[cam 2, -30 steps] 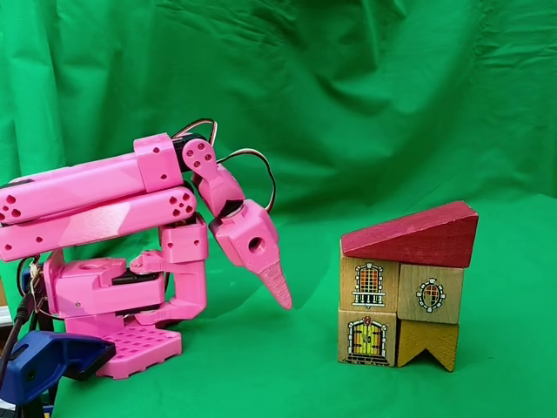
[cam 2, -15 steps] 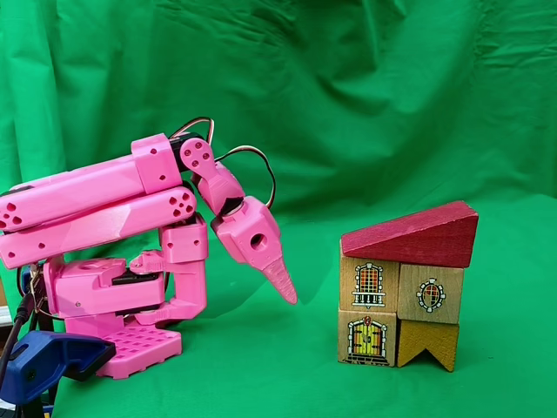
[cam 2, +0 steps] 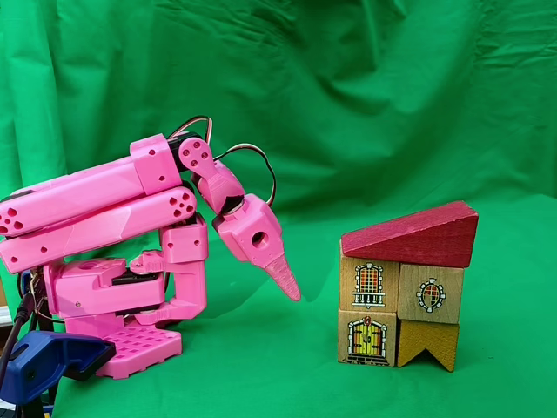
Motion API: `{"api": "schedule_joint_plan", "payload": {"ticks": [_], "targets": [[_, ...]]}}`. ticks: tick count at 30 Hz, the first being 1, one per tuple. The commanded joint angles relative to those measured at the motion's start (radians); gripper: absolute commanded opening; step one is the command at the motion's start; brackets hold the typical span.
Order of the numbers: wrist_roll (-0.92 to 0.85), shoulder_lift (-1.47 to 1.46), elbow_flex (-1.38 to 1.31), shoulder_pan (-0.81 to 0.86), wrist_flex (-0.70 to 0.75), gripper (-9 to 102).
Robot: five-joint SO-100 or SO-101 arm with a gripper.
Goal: Grasp some building blocks and build the house on the picture.
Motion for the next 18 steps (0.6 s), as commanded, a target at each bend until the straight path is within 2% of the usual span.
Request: {"api": "schedule_joint_plan", "payload": {"ticks": [1, 8, 18], "targets": [[0.114, 0.069, 0.023, -0.003, -0.011, 2], [0.347, 0.069, 0.000, -0.003, -0.017, 2], [0.715, 0.069, 0.003, -0.003, -0.190, 2]]}}
